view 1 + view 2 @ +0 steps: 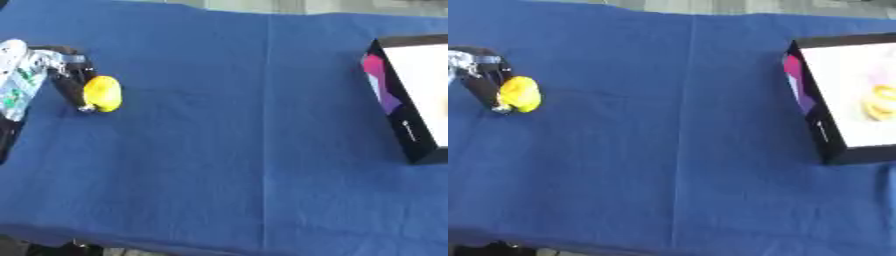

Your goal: Pick up the objects with one hand, pass them to the other hand, and then place them into the box on the other side of the table.

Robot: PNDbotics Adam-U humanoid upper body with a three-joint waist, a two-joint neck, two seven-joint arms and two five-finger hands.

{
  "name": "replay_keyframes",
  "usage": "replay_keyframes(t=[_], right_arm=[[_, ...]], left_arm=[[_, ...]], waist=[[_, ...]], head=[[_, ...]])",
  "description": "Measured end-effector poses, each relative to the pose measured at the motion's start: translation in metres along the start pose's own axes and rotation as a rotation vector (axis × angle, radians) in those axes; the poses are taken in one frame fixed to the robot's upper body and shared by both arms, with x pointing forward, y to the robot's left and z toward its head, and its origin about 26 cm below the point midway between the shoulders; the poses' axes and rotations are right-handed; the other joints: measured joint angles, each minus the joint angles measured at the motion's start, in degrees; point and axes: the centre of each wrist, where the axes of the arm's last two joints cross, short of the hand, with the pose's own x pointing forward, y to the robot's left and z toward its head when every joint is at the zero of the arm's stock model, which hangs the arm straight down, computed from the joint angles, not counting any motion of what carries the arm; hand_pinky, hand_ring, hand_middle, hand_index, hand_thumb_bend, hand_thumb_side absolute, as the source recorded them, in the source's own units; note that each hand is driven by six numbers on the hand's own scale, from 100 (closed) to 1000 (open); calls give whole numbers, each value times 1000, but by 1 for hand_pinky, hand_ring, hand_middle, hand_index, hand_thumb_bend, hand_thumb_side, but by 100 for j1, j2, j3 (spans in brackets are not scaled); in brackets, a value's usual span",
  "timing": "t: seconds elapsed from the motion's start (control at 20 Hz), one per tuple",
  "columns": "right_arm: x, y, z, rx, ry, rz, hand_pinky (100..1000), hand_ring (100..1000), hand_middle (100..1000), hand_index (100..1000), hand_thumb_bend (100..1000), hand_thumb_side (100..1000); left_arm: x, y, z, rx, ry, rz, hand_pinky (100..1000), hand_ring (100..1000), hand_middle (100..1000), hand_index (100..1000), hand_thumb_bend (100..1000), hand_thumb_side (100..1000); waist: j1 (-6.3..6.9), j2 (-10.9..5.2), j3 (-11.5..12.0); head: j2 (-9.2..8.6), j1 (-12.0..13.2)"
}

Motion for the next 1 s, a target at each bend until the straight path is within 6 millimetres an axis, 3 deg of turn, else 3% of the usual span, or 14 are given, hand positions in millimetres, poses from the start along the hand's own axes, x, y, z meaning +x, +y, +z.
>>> replay_keyframes(t=[0.4,0.55,1.0], right_arm=[[0,0,1,6,4,4,928,1000,970,1000,100,470],[-1,0,2,7,8,5,928,1000,970,1000,100,470],[-1,0,3,3,-3,3,927,1000,968,1000,100,470]], left_arm=[[2,-1,1,39,-8,36,796,707,616,530,346,100],[8,4,7,77,-39,46,794,690,609,521,295,100],[30,34,60,321,-217,115,788,640,587,507,140,100]], waist=[[0,-2,9],[0,-3,25],[-2,-4,64]], head=[[0,0],[1,-2],[1,-117]])
